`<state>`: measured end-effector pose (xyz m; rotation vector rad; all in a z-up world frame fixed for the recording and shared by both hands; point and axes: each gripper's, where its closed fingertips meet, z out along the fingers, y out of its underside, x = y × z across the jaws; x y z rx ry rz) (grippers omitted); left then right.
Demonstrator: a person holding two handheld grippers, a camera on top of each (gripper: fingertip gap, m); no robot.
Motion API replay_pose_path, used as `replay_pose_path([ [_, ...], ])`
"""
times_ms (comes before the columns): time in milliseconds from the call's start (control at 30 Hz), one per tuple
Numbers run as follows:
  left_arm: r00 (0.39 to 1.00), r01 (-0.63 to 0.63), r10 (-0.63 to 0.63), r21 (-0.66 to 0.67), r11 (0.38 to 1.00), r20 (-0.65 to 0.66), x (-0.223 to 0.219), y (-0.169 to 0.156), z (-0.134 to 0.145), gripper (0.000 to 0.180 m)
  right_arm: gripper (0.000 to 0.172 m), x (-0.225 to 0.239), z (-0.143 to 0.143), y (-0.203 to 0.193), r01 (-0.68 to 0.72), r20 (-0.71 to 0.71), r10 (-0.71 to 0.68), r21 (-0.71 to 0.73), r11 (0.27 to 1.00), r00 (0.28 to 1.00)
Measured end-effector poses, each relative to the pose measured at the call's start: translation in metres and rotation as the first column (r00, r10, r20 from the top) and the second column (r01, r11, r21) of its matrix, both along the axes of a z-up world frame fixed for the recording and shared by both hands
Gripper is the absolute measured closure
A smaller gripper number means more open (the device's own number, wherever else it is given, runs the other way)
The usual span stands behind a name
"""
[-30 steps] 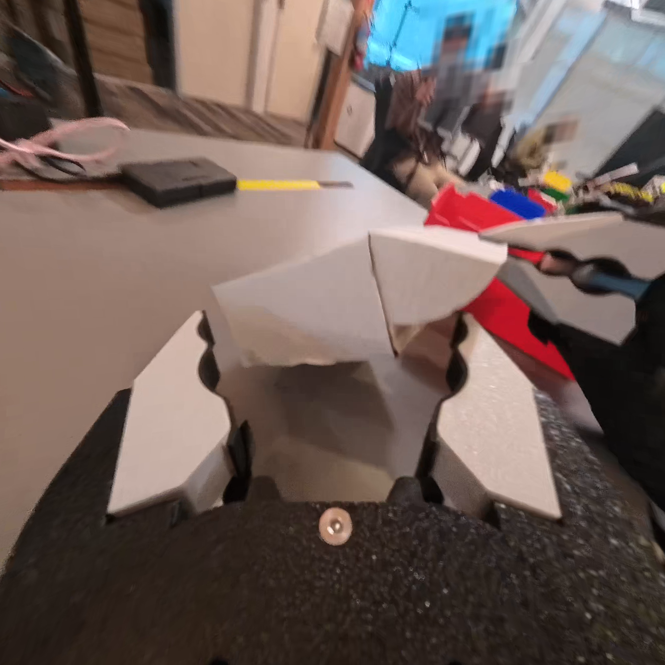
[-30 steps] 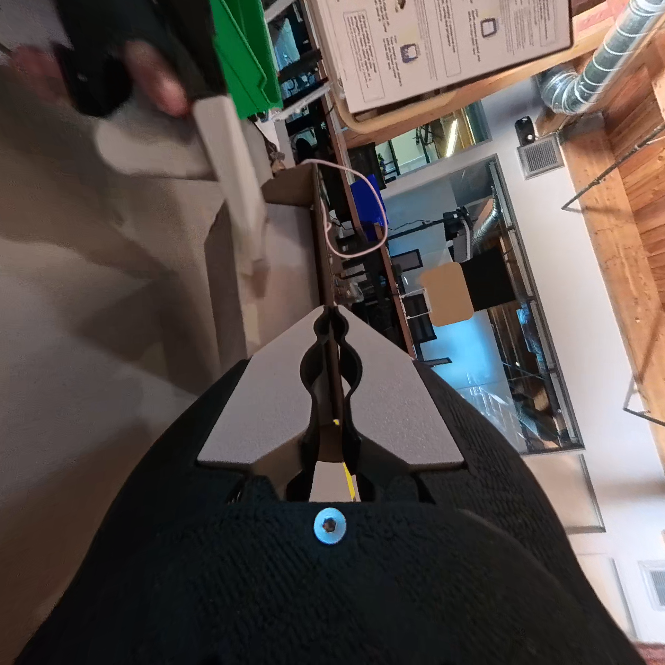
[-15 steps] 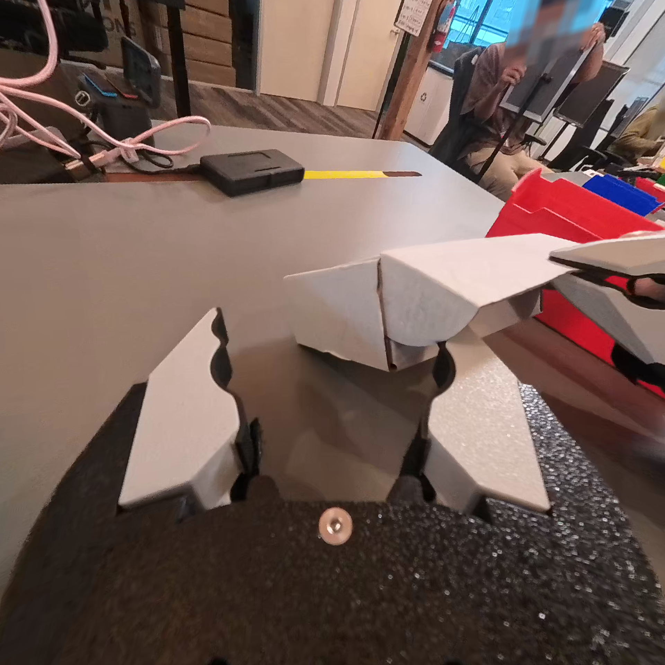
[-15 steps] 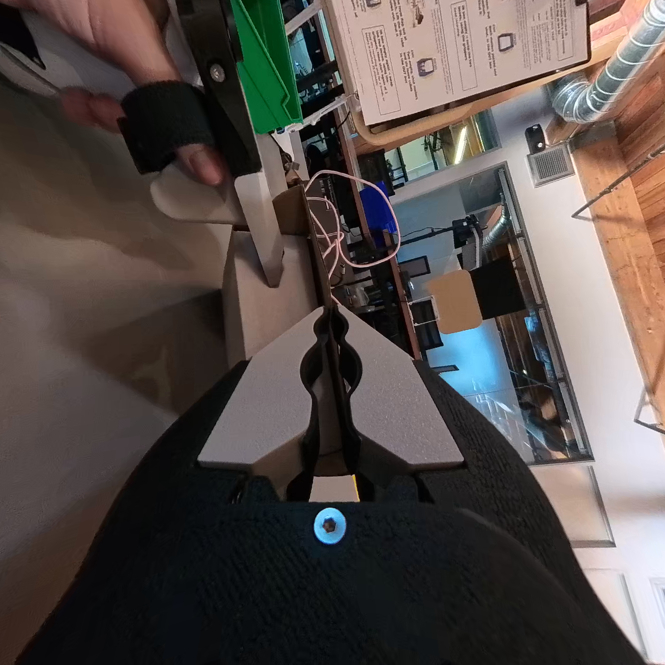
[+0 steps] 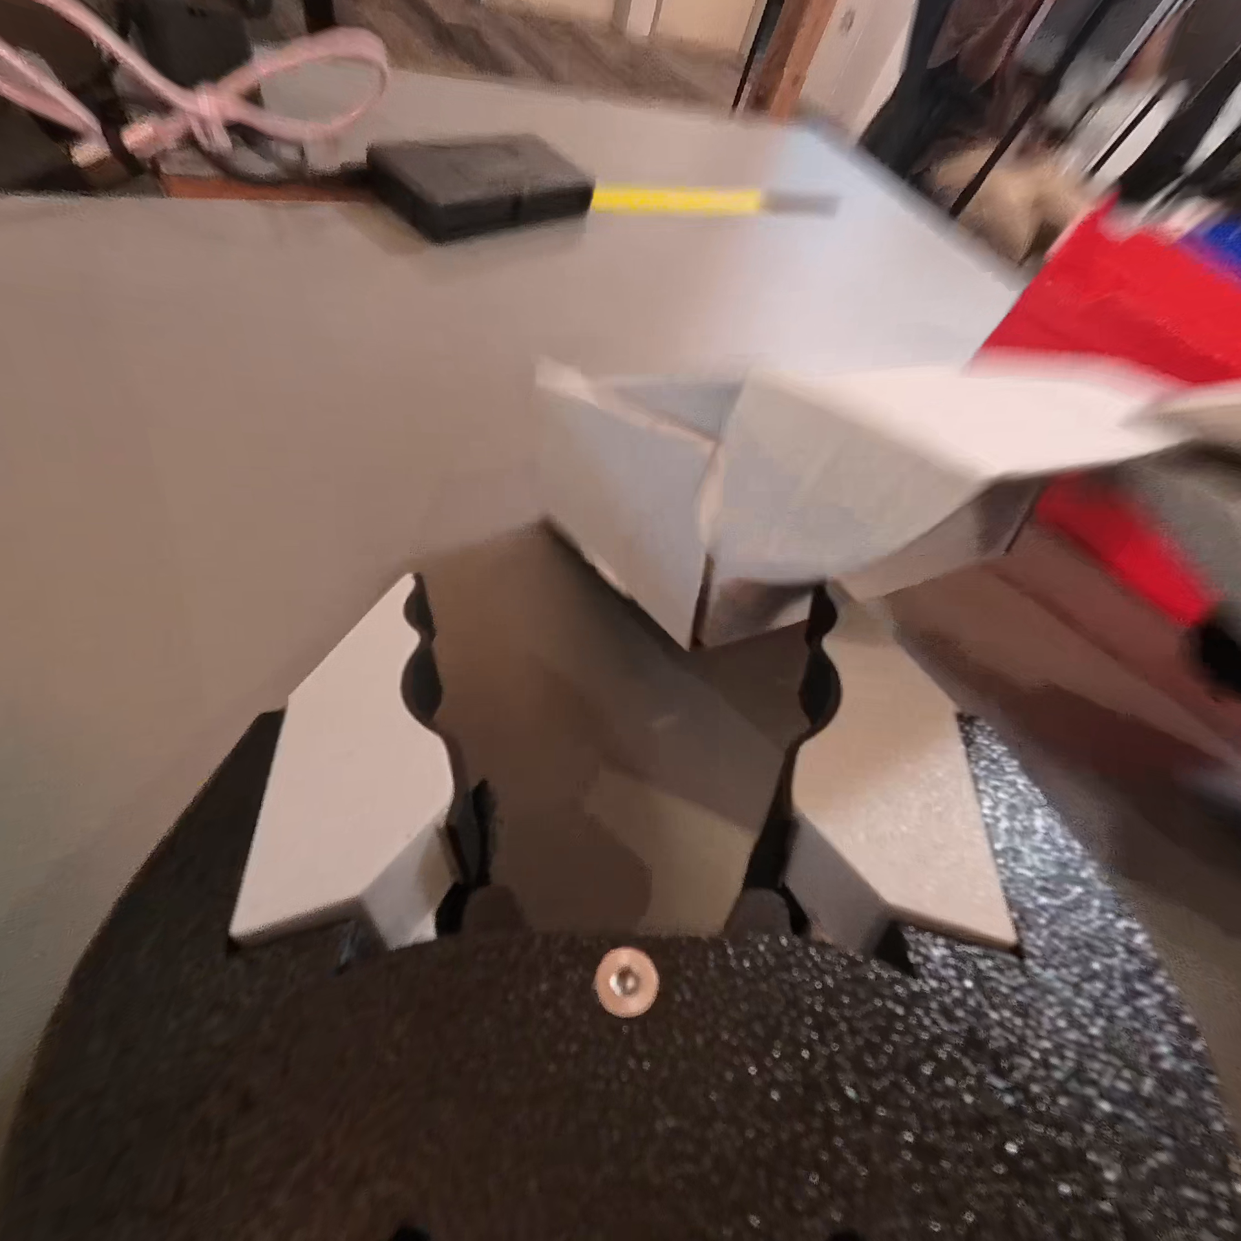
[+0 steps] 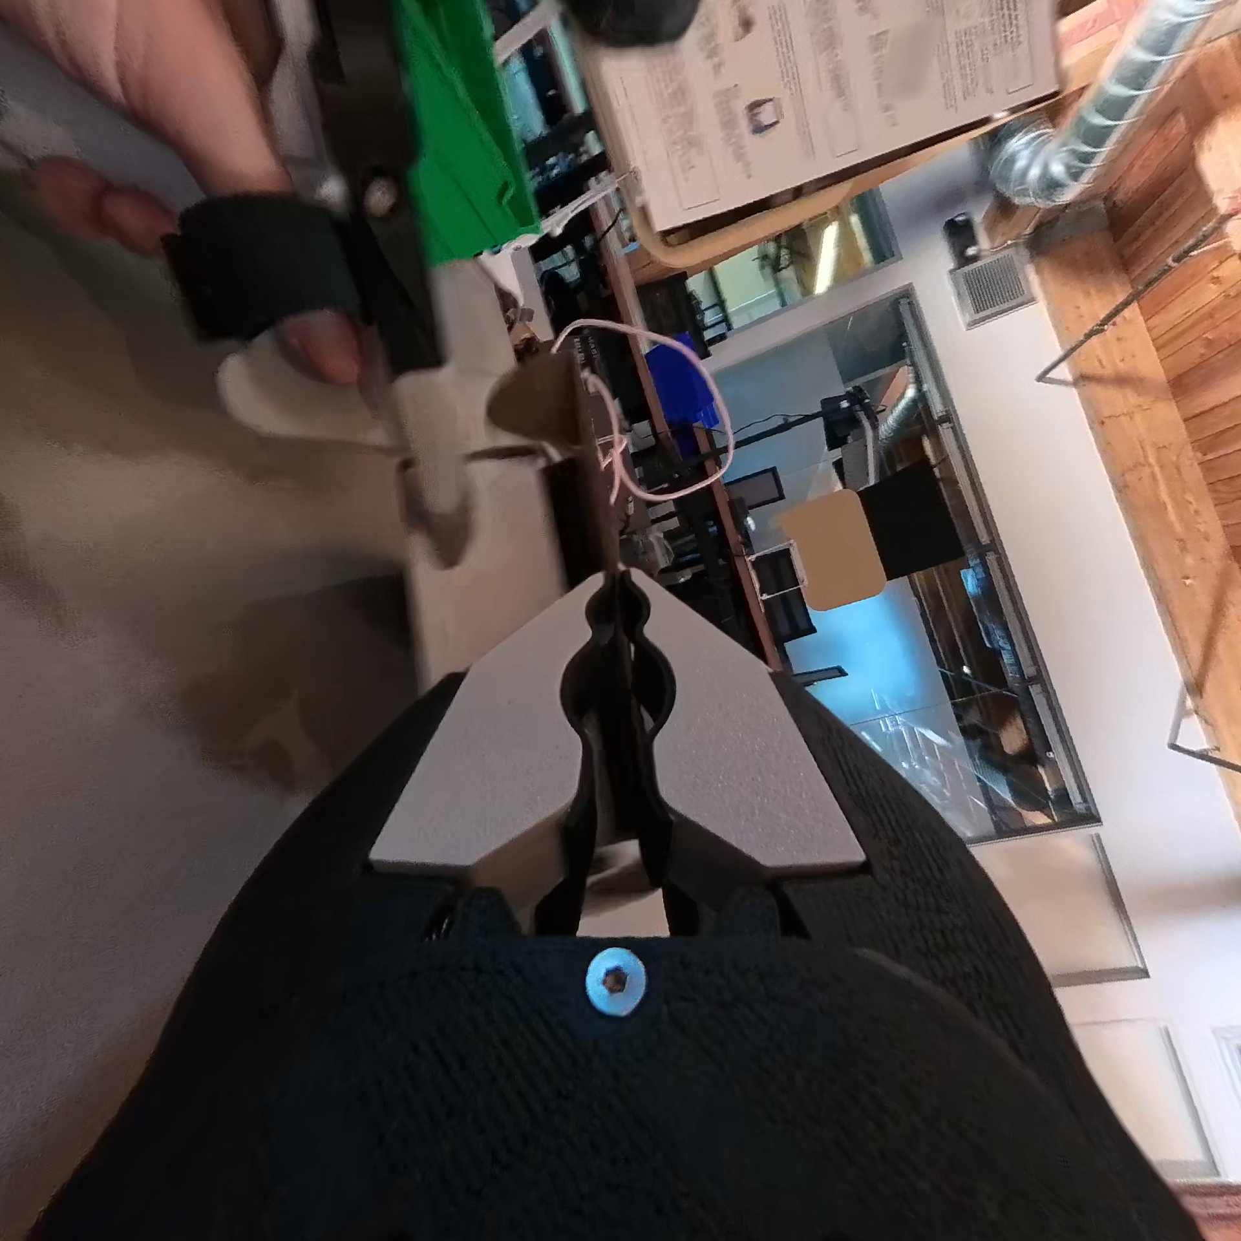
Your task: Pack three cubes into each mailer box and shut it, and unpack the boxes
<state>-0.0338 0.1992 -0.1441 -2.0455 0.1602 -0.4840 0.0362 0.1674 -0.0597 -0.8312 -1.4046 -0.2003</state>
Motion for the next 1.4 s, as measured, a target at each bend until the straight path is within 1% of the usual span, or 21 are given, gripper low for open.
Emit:
replay_pose_path([
  [33,0.992,-0.019,0.011,-0.066,0.998,-0.126,-0.007,0.000,-0.021,0.075,0.172,0.002,0.011,0.000,0.004,-0.052,-0.004,0.014,1.000,0.999],
  [67,0.977,-0.028,0.001,-0.119,0.992,-0.214,-0.008,-0.001,-0.036,0.077,0.172,0.005,0.021,-0.002,0.001,-0.094,-0.001,0.005,1.000,0.996],
  [100,0.977,0.005,-0.026,-0.100,0.995,-0.213,0.001,0.000,-0.033,0.075,0.172,0.008,0.028,0.000,0.003,-0.135,-0.005,-0.015,1.000,0.991],
  [133,0.980,0.020,-0.031,-0.056,0.998,-0.196,0.008,0.000,-0.026,0.079,0.172,0.013,0.030,0.004,0.017,-0.152,-0.022,-0.034,0.999,0.988],
  [200,0.979,0.072,-0.076,-0.028,0.997,-0.189,0.021,-0.004,-0.020,0.069,0.172,0.020,0.032,0.011,0.035,-0.165,-0.041,-0.039,0.999,0.985],
  [267,0.966,0.111,-0.108,0.003,0.994,-0.235,0.027,-0.008,-0.014,0.062,0.172,0.022,0.033,0.012,0.036,-0.175,-0.045,-0.055,0.998,0.984],
  [333,0.949,0.133,-0.115,0.042,0.990,-0.292,0.026,-0.009,-0.007,0.058,0.172,0.022,0.034,0.012,0.043,-0.164,-0.050,-0.047,0.998,0.985],
  [367,0.948,0.151,-0.125,0.069,0.986,-0.294,0.029,-0.011,-0.001,0.056,0.172,0.022,0.034,0.011,0.043,-0.158,-0.049,-0.039,0.998,0.986],
  [433,0.956,0.178,-0.140,0.129,0.976,-0.259,0.033,-0.012,0.012,0.055,0.172,0.021,0.034,0.009,0.038,-0.152,-0.042,-0.032,0.999,0.988],
  [533,0.977,0.168,-0.135,0.204,0.964,-0.166,0.034,-0.012,0.029,0.058,0.172,0.020,0.036,0.005,0.037,-0.133,-0.036,0.004,0.999,0.990],
  [633,0.988,0.136,-0.116,0.241,0.961,-0.098,0.029,-0.011,0.039,0.066,0.172,0.019,0.035,0.003,0.035,-0.114,-0.032,0.027,0.999,0.993],
  [800,0.991,0.069,-0.034,0.281,0.957,-0.128,0.013,-0.007,0.044,0.104,0.172,0.018,0.038,-0.004,0.009,-0.102,-0.002,0.072,0.997,0.995],
  [867,0.990,0.058,-0.022,0.259,0.964,-0.141,0.010,-0.006,0.039,0.115,0.172,0.017,0.039,-0.007,-0.001,-0.103,0.010,0.090,0.996,0.995],
  [933,0.988,0.072,-0.041,0.213,0.974,-0.149,0.012,-0.006,0.030,0.130,0.172,0.017,0.039,-0.006,0.004,-0.102,0.006,0.092,0.996,0.995],
  [1033,0.972,0.085,-0.051,0.139,0.987,-0.228,0.013,-0.006,0.012,0.142,0.172,0.018,0.037,-0.002,0.023,-0.095,-0.013,0.101,0.995,0.995],
  [1100,0.963,0.102,-0.065,0.132,0.986,-0.261,0.019,-0.007,0.008,0.157,0.172,0.017,0.034,0.000,0.032,-0.080,-0.023,0.108,0.994,0.997],
  [1200,0.938,0.113,-0.066,0.121,0.986,-0.340,0.021,-0.008,0.001,0.162,0.172,0.016,0.034,0.005,0.061,-0.058,-0.053,0.146,0.987,0.997],
  [1300,0.935,0.112,-0.063,0.122,0.986,-0.348,0.023,-0.008,0.000,0.164,0.172,0.015,0.037,0.024,0.105,-0.034,-0.101,0.153,0.983,0.994],
  [1400,0.934,0.115,-0.065,0.125,0.985,-0.351,0.022,-0.008,0.000,0.165,0.172,0.013,0.041,0.052,0.151,-0.017,-0.150,0.083,0.985,0.989],
])
